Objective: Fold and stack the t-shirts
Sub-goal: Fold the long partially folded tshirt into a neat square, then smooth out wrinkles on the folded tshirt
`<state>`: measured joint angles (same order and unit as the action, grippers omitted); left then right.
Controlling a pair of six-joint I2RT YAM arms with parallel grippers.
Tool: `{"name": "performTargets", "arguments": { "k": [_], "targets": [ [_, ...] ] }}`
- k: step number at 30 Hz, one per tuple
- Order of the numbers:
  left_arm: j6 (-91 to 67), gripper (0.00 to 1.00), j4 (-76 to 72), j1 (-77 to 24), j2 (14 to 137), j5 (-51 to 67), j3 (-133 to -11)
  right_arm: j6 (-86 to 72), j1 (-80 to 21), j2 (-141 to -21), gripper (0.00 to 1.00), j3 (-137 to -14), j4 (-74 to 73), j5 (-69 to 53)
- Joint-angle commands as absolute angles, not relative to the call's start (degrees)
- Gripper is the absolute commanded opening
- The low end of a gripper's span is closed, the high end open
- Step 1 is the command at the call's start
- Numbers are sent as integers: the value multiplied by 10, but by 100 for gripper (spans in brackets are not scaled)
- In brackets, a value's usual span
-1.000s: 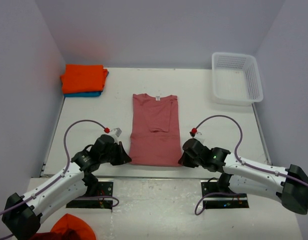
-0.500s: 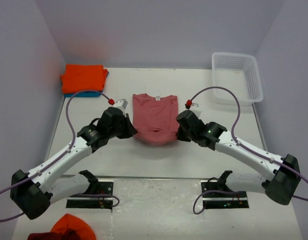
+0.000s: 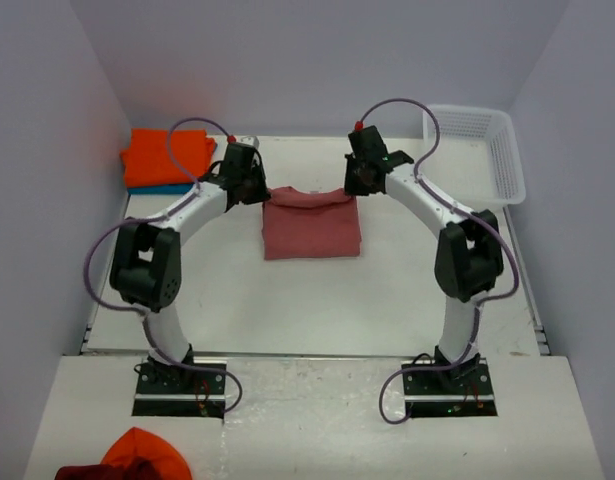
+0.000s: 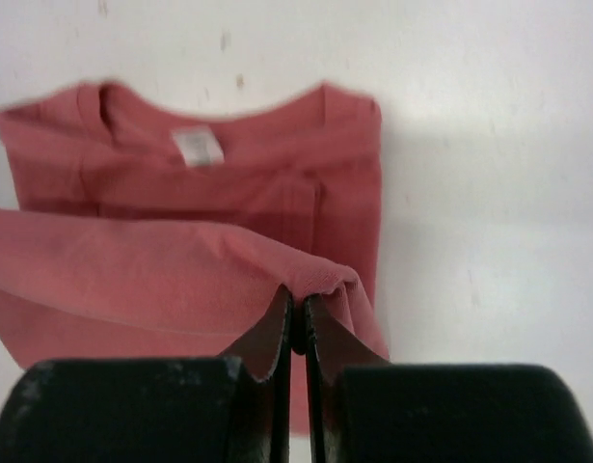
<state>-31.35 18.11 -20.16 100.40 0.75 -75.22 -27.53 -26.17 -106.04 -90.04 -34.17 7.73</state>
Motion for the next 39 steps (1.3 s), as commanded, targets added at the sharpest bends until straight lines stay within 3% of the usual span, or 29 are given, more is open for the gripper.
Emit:
{"name": "performTargets", "arguments": {
  "k": [1, 2, 3, 4, 5, 6, 11, 14, 19, 20, 21, 22, 23, 25, 26, 29, 33, 39],
  "targets": [
    [-265, 0, 123, -166, 1097, 34, -832, -194, -224, -1191, 0, -1046, -340, 9],
    [-245, 5, 113, -157, 1165, 50, -888, -189, -221, -1220, 18, -1085, -357, 24],
    [-234, 19, 105, -155, 1194, 61, -914, -164, -215, -1243, 29, -1143, -365, 32],
    [-229, 23, 95, -154, 1228, 39, -932, -153, -213, -1272, 39, -1167, -363, 34],
    [-210, 27, 51, -148, 1236, 44, -947, -146, -208, -1281, 60, -1181, -353, 44],
    [-210, 33, 37, -144, 1237, 43, -954, -133, -196, -1288, 69, -1194, -341, 40],
    [-159, 56, -21, -140, 1178, 1, -962, -115, -171, -1255, 81, -1225, -324, 51],
    [-168, 59, 25, -140, 1131, -16, -960, -113, -170, -1228, 82, -1217, -355, 40],
    [-196, 58, 72, -165, 1082, 23, -911, -163, -171, -1159, 78, -1096, -344, 10],
    [-197, 58, 70, -171, 1078, 20, -902, -168, -171, -1141, 73, -1064, -338, -22],
    [-199, 55, 62, -176, 1076, 52, -883, -173, -171, -1134, 33, -1050, -336, -43],
    [-203, 40, 49, -177, 1078, 75, -879, -191, -171, -1129, 6, -1039, -336, -67],
    [-207, 29, 35, -176, 1082, 142, -874, -201, -170, -1126, 0, -1025, -337, -126],
    [-228, 0, 8, -174, 1102, 200, -867, -219, -169, -1135, 0, -1020, -338, -234],
    [-238, 0, -23, -172, 1111, 279, -866, -228, -169, -1146, 0, -1012, -331, -333],
    [-307, 0, -122, -164, 1166, 371, -859, -287, -169, -1161, 0, -970, -255, -496],
    [-350, 0, -183, -158, 1230, 442, -882, -335, -169, -1206, 0, -962, -217, -571],
    [-364, 0, -182, -141, 1320, 470, -943, -352, -169, -1261, 0, -971, -246, -544]
  ]
}}
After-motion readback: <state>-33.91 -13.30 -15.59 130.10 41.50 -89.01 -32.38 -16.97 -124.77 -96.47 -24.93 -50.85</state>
